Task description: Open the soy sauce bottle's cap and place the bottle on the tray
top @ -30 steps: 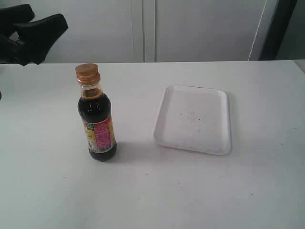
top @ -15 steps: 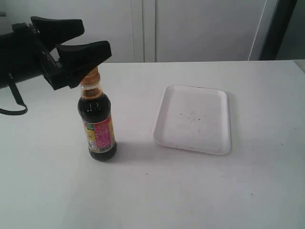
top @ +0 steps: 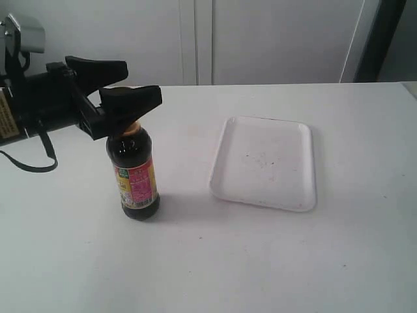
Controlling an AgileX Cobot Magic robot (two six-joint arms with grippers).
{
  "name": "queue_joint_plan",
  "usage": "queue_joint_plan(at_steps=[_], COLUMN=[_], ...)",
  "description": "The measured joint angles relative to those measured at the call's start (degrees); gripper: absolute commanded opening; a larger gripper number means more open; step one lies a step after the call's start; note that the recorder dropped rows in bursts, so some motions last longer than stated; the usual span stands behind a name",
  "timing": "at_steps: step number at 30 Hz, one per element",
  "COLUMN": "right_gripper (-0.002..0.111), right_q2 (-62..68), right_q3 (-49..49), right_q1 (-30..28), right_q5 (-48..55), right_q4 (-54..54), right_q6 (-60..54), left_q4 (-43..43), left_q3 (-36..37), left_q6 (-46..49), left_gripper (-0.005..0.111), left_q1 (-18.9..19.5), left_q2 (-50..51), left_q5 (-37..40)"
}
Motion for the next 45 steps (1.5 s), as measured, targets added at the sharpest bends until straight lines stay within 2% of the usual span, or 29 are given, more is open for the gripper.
queue_joint_plan(at_steps=[8,15,23,36,45], right_gripper=[0.000,0.000,0.000,0.000,0.000], right_q2=[0.0,0.0,0.0,0.0,0.0], right_q3=[0.0,0.0,0.0,0.0,0.0], right_q1=[0.0,0.0,0.0,0.0,0.0], right_q5=[0.0,0.0,0.0,0.0,0.0], right_q4=[0.0,0.0,0.0,0.0,0.0], right_q6=[0.0,0.0,0.0,0.0,0.0], left_q4=[0.0,-3.1,-5.0,-8.1,-9.6], left_q3=[0.2,4.6,6.9,8.7,8.7], left_q6=[2.5,10.6,13.3,17.6,21.0], left_gripper=[0.105,0.105,0.105,0.105,0.105], left_q1=[-0.1,-0.1,-0.1,-0.1,-0.1], left_q2=[0.4,0.4,1.1,6.5,14.2], left_q5=[-0.6,-0.8,-0.8,-1.0,-1.0])
